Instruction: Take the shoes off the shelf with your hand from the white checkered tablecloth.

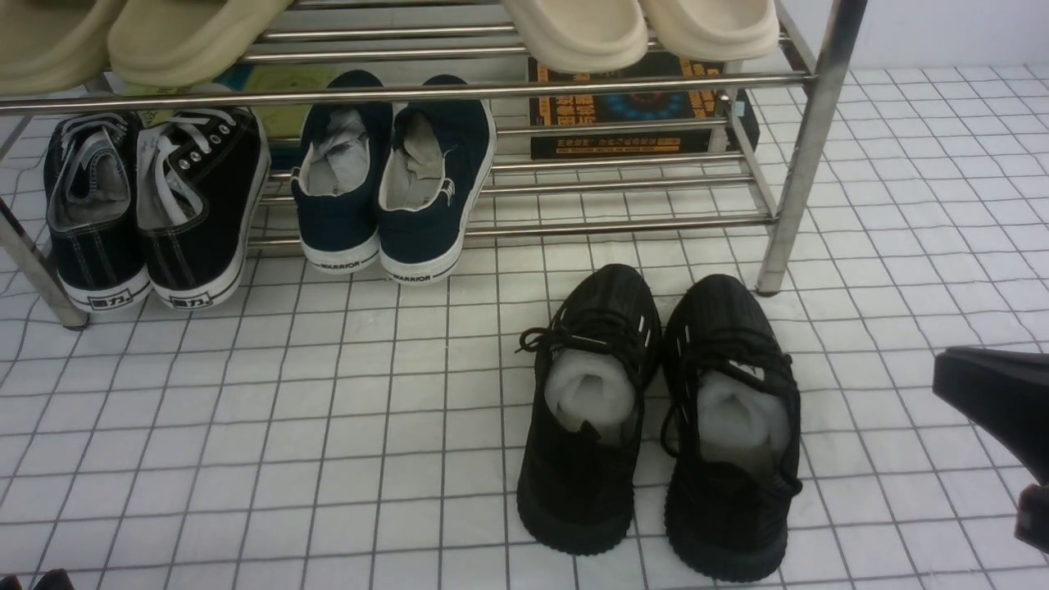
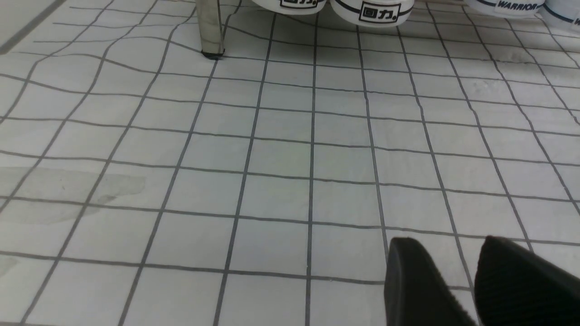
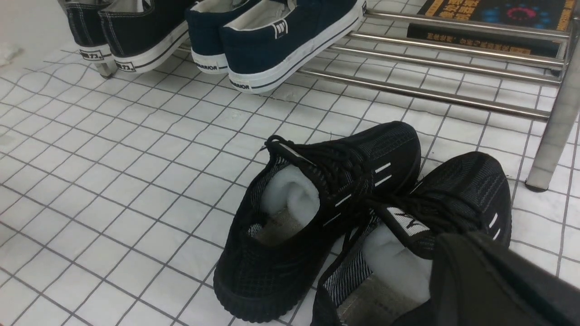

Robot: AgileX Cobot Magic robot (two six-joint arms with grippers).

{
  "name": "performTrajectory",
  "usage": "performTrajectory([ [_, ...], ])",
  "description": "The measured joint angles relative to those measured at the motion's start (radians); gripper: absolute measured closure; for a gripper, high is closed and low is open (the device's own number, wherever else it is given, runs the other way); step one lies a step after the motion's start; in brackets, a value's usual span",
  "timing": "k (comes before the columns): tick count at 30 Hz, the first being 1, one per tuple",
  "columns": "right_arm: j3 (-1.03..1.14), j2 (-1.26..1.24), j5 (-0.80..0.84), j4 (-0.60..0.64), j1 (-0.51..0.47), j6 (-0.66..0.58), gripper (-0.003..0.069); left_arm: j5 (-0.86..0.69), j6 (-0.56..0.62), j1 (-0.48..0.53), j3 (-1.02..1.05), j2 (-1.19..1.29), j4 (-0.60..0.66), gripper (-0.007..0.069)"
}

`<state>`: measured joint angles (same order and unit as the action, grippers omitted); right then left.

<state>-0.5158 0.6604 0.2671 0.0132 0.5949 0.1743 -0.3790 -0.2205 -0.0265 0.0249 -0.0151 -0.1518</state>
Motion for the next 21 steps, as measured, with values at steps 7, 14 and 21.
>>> performTrajectory([
  [7, 0.064, -0.093, 0.003, -0.013, -0.059, -0.085, 0.0656, 0.000, 0.000, 0.000, 0.000, 0.000, 0.000, 0.0384],
  [14, 0.297, -0.350, 0.011, -0.006, -0.360, -0.143, 0.0648, 0.000, 0.000, 0.000, 0.000, 0.000, 0.000, 0.0384],
  [21, 0.508, -0.654, 0.013, -0.003, -0.598, -0.145, 0.0643, 0.000, 0.000, 0.000, 0.000, 0.000, 0.000, 0.0384],
])
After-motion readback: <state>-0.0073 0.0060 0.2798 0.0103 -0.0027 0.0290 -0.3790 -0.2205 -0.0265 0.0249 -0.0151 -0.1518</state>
